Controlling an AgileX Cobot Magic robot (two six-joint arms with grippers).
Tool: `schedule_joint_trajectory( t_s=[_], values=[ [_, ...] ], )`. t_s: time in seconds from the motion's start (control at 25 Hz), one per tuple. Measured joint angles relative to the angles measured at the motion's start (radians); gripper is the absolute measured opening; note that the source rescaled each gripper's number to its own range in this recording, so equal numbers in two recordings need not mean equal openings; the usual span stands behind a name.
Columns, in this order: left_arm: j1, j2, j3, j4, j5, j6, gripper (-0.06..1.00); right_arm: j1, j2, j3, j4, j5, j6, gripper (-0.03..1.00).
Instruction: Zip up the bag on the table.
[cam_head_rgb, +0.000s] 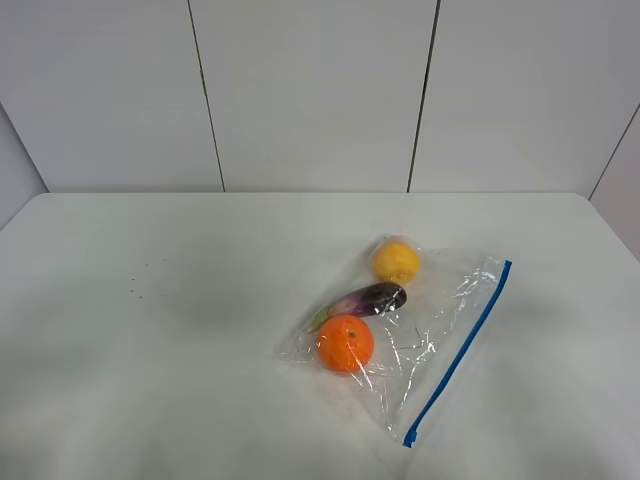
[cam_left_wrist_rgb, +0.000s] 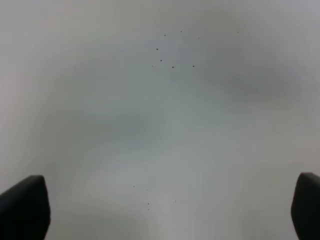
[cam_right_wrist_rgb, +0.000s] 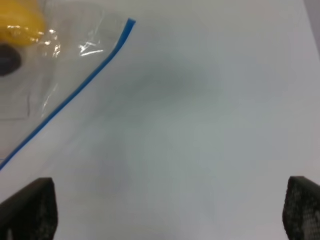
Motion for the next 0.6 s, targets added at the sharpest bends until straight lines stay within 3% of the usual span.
schedule_joint_trajectory(
  t_s=[0.6],
  values=[
    [0.000, 0.000, 0.000, 0.000, 0.000, 0.000, 1.00, 0.000, -0.263, 0.013, 0.035, 0.080, -0.002, 1.00]
  ],
)
